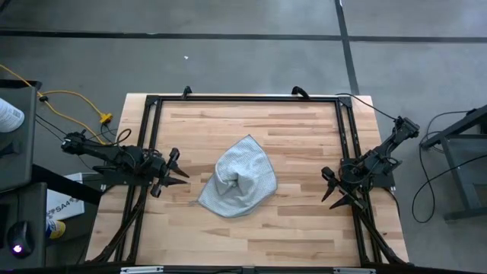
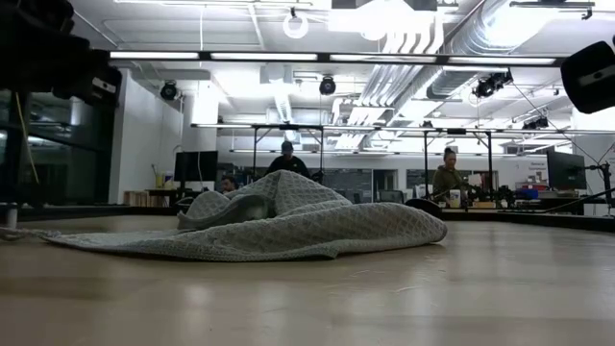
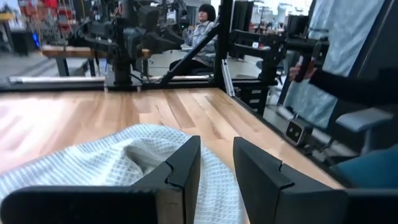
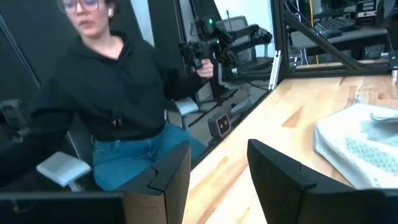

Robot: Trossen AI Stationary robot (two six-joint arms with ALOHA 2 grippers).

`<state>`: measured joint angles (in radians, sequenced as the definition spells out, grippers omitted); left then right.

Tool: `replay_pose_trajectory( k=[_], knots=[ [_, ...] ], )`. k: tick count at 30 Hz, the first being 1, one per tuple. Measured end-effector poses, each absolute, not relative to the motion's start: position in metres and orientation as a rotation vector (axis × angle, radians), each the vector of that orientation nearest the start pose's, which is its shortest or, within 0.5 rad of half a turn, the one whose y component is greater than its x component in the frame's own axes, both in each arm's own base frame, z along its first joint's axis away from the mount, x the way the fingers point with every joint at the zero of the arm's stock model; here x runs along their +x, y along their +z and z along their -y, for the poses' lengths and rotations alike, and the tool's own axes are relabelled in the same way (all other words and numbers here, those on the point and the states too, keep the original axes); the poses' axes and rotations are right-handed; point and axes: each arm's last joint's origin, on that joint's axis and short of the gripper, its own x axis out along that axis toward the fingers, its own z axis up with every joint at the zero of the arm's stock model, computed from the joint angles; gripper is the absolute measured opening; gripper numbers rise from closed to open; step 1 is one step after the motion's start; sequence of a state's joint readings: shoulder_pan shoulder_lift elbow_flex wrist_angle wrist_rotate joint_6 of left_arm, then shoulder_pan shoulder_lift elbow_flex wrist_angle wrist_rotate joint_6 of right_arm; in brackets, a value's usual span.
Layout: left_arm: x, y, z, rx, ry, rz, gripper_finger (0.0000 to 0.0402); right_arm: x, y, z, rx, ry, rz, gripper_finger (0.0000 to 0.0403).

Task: Fold microfiber towels
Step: Fold the gray towel

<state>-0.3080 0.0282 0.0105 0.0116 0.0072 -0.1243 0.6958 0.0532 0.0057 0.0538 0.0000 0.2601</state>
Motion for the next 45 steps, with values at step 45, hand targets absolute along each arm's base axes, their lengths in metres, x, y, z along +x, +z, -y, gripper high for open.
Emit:
replay_pose_trajectory(
  k=[45],
  knots=[
    [0.136, 0.198, 0.036, -0.343, -0.039, -0.168, 0.0097, 0.117, 0.168, -0.027, 0.272, -0.120, -0.021, 0.0153]
  ],
)
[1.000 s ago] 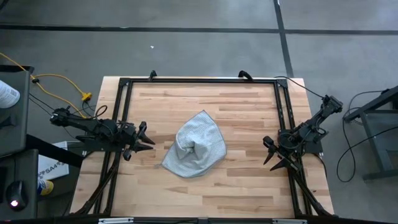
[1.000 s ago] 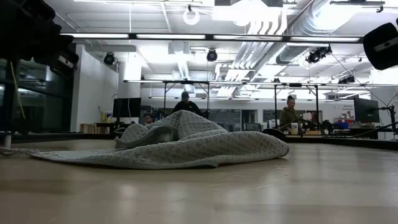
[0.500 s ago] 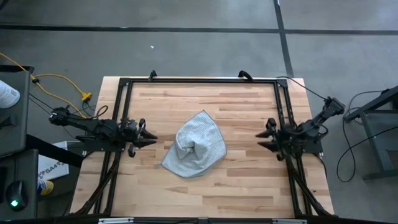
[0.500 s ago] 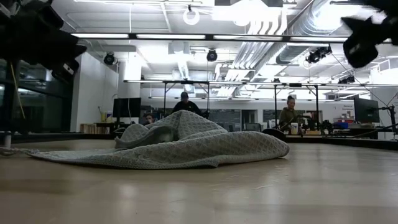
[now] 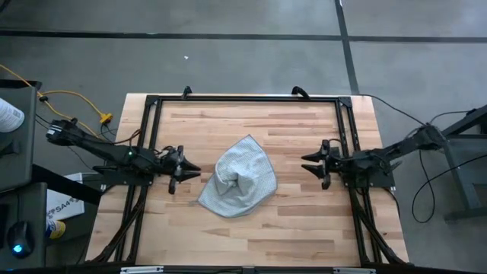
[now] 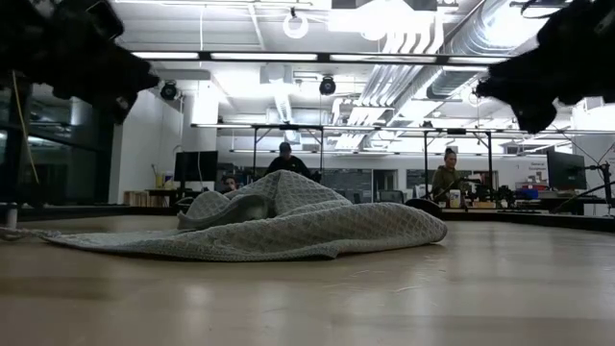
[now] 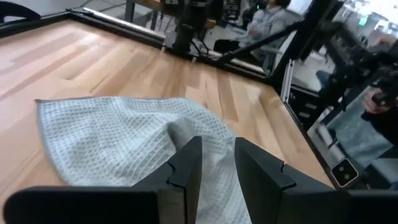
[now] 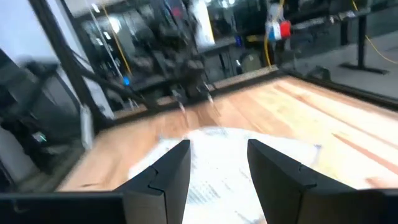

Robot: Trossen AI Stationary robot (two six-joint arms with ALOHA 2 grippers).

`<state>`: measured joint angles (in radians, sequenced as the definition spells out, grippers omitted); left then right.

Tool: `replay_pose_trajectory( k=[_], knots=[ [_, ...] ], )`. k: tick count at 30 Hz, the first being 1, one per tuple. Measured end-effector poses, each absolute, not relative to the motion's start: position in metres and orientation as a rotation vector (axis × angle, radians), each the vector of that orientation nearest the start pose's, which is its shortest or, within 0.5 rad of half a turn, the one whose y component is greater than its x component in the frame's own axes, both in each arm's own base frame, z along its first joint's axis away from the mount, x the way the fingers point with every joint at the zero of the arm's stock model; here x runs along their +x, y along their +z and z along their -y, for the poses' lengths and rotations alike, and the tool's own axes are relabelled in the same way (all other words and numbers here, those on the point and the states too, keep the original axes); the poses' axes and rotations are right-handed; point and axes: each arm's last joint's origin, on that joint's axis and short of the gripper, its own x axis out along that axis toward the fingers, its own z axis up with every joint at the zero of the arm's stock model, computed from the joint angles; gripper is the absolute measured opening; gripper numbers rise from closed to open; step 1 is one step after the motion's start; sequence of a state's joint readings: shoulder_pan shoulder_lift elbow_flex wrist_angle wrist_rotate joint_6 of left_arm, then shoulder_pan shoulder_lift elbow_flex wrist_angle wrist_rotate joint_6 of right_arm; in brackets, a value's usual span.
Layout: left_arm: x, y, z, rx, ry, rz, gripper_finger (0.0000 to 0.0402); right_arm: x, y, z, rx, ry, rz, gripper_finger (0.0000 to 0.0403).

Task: Fold microfiber towels
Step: Fold the gray towel

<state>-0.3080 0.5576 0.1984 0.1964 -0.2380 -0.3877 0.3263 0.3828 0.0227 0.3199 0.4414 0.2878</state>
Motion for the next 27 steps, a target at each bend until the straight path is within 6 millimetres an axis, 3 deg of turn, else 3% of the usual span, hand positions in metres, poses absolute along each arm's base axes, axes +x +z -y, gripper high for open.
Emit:
replay_pose_trajectory(
  k=[6, 11, 14, 22, 27],
  knots=[
    [0.180, 0.212, 0.051, -0.242, -0.047, -0.294, 0.0097, 0.139, 0.175, -0.015, 0.252, -0.156, -0.118, 0.0153],
    [0.216, 0.203, 0.063, -0.184, -0.027, -0.422, 0.0097, 0.166, 0.182, -0.002, 0.228, -0.159, -0.207, 0.0153],
    [0.228, 0.197, 0.074, -0.150, -0.004, -0.460, 0.0097, 0.189, 0.186, 0.007, 0.184, -0.152, -0.279, 0.0153],
    [0.218, 0.191, 0.110, -0.106, 0.101, -0.472, 0.0097, 0.259, 0.198, 0.033, 0.096, -0.084, -0.376, 0.0153],
    [0.207, 0.181, 0.121, -0.121, 0.163, -0.530, 0.0097, 0.294, 0.199, 0.050, 0.089, -0.123, -0.429, 0.0153]
  ],
)
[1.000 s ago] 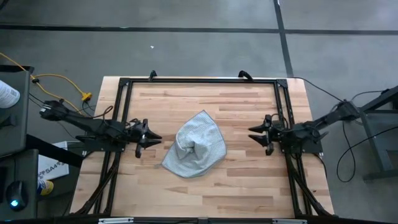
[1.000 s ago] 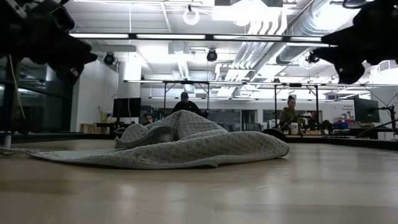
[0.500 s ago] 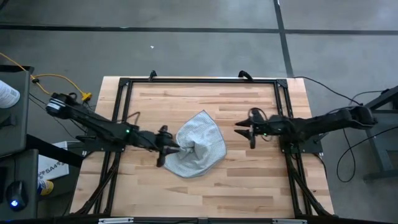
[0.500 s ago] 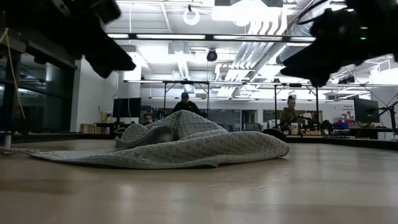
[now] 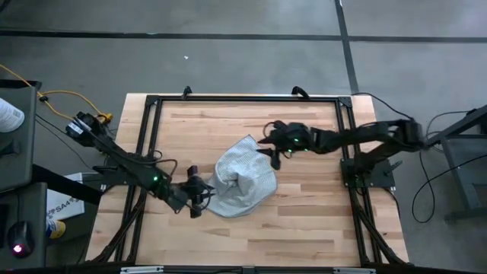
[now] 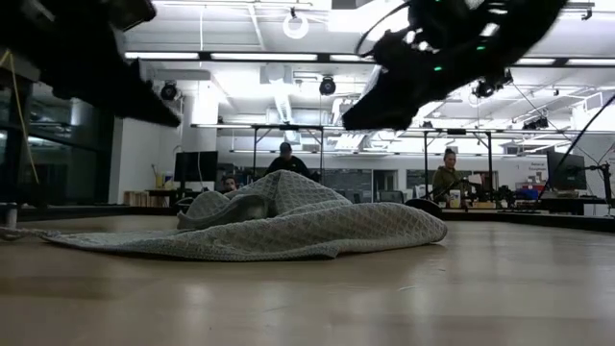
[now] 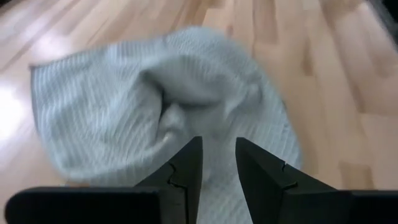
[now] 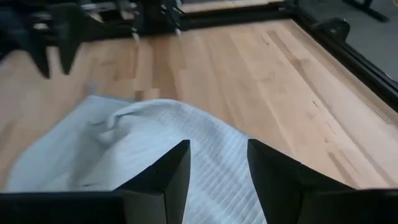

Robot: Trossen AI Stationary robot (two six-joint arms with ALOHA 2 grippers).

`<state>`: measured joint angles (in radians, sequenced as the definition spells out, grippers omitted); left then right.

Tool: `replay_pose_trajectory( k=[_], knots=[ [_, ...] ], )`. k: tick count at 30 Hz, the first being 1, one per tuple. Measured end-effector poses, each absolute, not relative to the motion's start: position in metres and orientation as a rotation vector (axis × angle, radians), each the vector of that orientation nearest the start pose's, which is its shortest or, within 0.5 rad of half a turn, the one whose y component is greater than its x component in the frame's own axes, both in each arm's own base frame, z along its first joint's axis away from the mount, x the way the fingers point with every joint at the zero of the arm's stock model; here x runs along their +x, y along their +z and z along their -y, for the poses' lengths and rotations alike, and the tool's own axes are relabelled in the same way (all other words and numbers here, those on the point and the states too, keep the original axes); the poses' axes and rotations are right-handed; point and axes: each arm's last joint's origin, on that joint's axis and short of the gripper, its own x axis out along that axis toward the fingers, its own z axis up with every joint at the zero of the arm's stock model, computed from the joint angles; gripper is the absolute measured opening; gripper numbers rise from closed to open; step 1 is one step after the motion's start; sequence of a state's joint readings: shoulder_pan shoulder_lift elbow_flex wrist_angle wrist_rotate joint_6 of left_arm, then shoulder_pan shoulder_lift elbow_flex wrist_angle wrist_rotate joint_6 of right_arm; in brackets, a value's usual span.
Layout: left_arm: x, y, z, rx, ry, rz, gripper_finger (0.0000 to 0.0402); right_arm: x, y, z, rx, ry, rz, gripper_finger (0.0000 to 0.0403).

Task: Fold microfiber towels
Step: Fold the gray towel

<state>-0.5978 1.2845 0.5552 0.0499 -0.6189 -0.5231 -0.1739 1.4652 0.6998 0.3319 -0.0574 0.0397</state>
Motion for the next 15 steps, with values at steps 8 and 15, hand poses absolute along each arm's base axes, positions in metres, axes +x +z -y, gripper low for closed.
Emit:
replay_pose_trajectory(
  k=[8, 15],
  knots=[
    [0.213, 0.159, 0.124, -0.120, 0.208, -0.598, 0.0097, 0.325, 0.180, 0.084, 0.117, -0.204, -0.593, 0.0153],
    [0.220, 0.162, 0.129, -0.123, 0.205, -0.593, 0.0097, 0.341, 0.169, 0.119, 0.174, -0.258, -0.684, 0.0153]
  ],
)
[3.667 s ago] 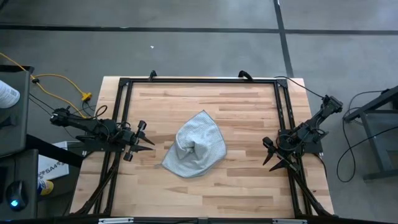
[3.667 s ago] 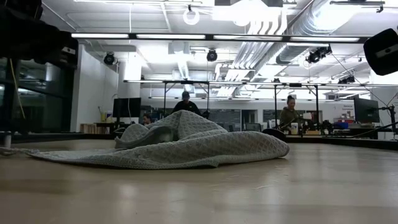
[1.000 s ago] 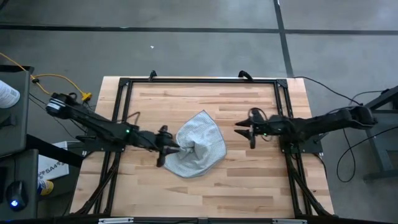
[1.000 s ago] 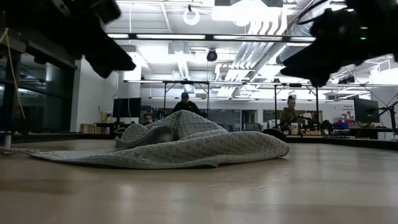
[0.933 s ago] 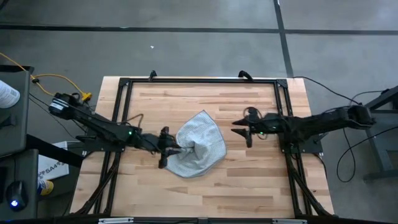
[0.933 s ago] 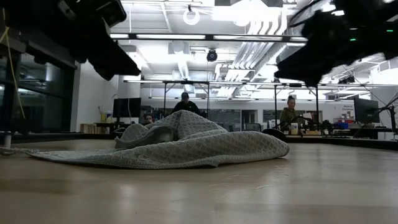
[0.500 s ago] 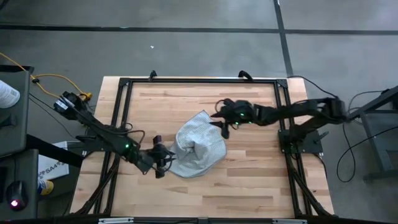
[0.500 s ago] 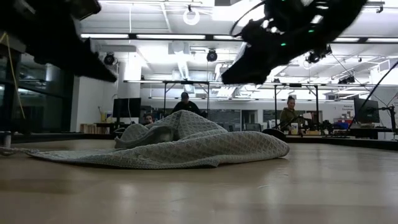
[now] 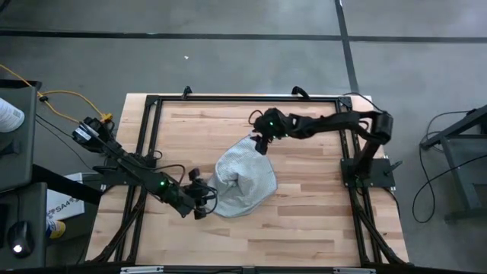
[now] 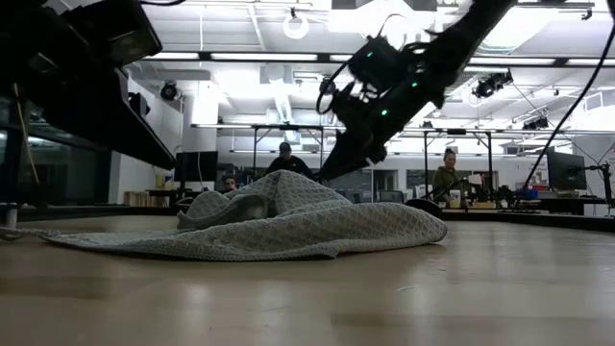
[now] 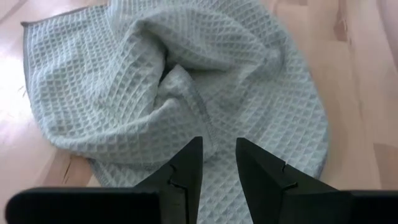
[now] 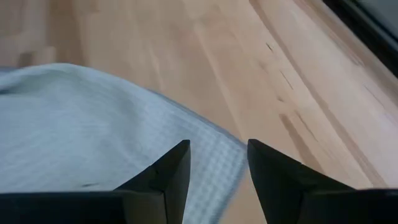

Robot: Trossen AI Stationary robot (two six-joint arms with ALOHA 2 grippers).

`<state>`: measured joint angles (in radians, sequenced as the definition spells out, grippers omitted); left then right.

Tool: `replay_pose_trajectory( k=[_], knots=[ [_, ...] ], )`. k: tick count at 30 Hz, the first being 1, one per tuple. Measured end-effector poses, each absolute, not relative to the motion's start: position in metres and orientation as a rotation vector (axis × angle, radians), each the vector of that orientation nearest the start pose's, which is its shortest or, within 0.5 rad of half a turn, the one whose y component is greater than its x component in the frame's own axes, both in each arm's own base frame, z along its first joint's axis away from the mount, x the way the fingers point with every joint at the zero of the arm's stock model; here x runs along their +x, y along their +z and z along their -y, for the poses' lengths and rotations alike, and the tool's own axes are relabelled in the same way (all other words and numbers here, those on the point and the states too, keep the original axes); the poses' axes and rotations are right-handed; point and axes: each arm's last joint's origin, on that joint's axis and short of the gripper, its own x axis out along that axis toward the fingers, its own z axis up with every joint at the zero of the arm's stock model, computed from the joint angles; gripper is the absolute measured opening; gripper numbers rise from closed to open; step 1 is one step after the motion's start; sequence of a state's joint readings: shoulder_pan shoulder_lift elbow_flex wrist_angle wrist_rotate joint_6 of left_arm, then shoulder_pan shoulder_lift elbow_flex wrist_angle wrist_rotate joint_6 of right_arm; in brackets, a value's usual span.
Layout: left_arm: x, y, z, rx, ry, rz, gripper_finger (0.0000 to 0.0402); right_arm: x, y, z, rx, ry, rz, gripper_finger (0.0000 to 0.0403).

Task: Fold microfiber towels
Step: Fold the gray towel

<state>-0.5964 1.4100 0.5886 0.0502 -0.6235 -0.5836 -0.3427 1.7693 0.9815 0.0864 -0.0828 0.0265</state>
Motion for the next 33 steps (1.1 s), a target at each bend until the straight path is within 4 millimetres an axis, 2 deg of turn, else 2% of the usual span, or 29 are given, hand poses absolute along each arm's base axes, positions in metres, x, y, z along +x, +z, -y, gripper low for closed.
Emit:
replay_pose_trajectory(
  k=[5, 16, 25, 33],
  knots=[
    [0.220, 0.162, 0.129, -0.124, 0.205, -0.593, 0.0097, 0.354, 0.165, 0.139, 0.291, -0.241, -0.740, 0.0153],
    [0.220, 0.162, 0.129, -0.145, 0.211, -0.591, 0.0096, 0.380, 0.178, 0.151, 0.327, -0.284, -0.941, 0.0153],
    [0.220, 0.162, 0.129, -0.152, 0.210, -0.590, 0.0096, 0.376, 0.179, 0.163, 0.303, -0.313, -1.008, 0.0153],
    [0.220, 0.162, 0.129, -0.154, 0.207, -0.589, 0.0097, 0.372, 0.171, 0.172, 0.346, -0.246, -1.016, 0.0153]
  ],
)
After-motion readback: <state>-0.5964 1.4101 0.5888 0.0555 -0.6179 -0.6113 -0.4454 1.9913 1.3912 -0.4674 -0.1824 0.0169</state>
